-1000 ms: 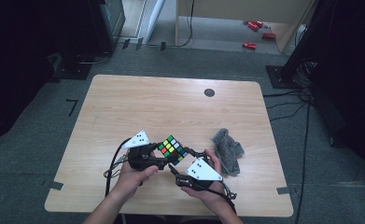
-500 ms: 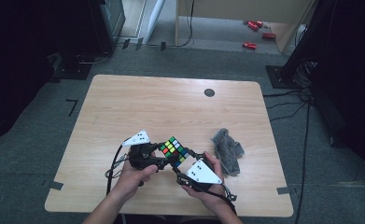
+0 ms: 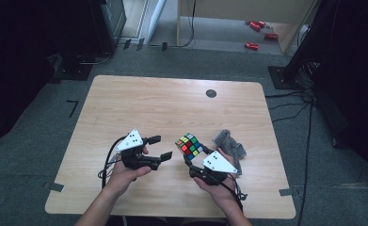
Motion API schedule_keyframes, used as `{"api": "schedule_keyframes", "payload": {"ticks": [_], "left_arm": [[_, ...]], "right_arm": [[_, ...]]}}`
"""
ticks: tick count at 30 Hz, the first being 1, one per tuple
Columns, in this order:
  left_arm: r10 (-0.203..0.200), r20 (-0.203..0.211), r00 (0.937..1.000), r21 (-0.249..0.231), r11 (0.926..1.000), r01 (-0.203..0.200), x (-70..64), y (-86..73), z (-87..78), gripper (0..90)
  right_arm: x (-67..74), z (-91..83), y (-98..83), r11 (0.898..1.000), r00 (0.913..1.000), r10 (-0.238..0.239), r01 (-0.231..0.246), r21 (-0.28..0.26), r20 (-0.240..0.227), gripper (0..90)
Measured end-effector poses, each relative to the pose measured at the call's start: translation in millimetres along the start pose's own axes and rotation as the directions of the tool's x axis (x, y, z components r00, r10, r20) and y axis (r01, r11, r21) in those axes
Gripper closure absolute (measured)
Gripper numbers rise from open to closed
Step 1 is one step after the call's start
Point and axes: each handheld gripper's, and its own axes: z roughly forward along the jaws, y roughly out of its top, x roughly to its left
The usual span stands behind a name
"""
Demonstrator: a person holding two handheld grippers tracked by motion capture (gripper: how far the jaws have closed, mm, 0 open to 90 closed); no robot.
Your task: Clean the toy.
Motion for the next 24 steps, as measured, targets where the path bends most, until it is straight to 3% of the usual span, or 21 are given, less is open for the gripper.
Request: {"api": "schedule_keyframes", "payload": {"ticks": [1, 2, 3, 6, 7, 9, 11, 15, 20, 24], "left_arm": [[0.000, 0.000, 1.0000, 0.000, 1.0000, 0.000, 0.0, 0.0, 0.0, 21.4], [0.029, -0.019, 0.9994, 0.008, 0.9996, -0.028, -1.7, -1.3, 1.8, 21.4], [0.088, -0.049, 0.9949, 0.025, 0.9959, -0.087, -5.3, -4.4, 5.8, 21.5], [0.172, -0.078, 0.9820, 0.029, 0.9850, -0.170, -11.4, -10.2, 11.9, 21.8], [0.204, -0.085, 0.9753, 0.032, 0.9789, -0.202, -13.4, -12.0, 13.6, 22.1], [0.285, -0.100, 0.9533, 0.037, 0.9585, -0.283, -17.9, -15.8, 16.9, 22.0], [0.331, -0.105, 0.9377, 0.040, 0.9436, -0.329, -20.8, -18.2, 19.0, 21.8], [0.394, -0.114, 0.9121, 0.043, 0.9191, -0.392, -24.9, -21.5, 22.0, 20.7], [0.430, -0.140, 0.8919, 0.026, 0.9021, -0.431, -28.3, -23.0, 23.4, 17.7], [0.443, -0.124, 0.8881, 0.007, 0.8953, -0.445, -30.6, -22.6, 21.2, 17.9]], "right_arm": [[0.0, 0.0, 0.0, 1.000, 1.0000, 0.000, 0.000, 0.000, 0.000, 34.7], [-3.1, -2.2, 2.5, 1.000, 0.9996, 0.027, -0.027, -0.003, -0.006, 34.6], [-5.1, -4.5, 5.4, 0.998, 0.9984, 0.055, -0.055, -0.008, -0.014, 34.7], [-5.9, -7.6, 10.2, 0.995, 0.9942, 0.100, -0.100, -0.015, -0.039, 34.6], [-5.5, -8.0, 11.4, 0.994, 0.9927, 0.111, -0.111, -0.014, -0.048, 34.7], [-4.0, -8.1, 13.2, 0.991, 0.9880, 0.136, -0.136, -0.003, -0.074, 34.7], [-2.9, -7.5, 14.1, 0.988, 0.9829, 0.155, -0.156, 0.004, -0.099, 34.6], [1.2, -7.9, 17.1, 0.986, 0.9775, 0.168, -0.168, 0.011, -0.128, 34.6], [7.9, -6.3, 18.5, 0.983, 0.9691, 0.186, -0.183, 0.035, -0.162, 34.6], [11.6, -2.4, 17.5, 0.974, 0.9528, 0.225, -0.214, 0.073, -0.204, 34.5]]}}
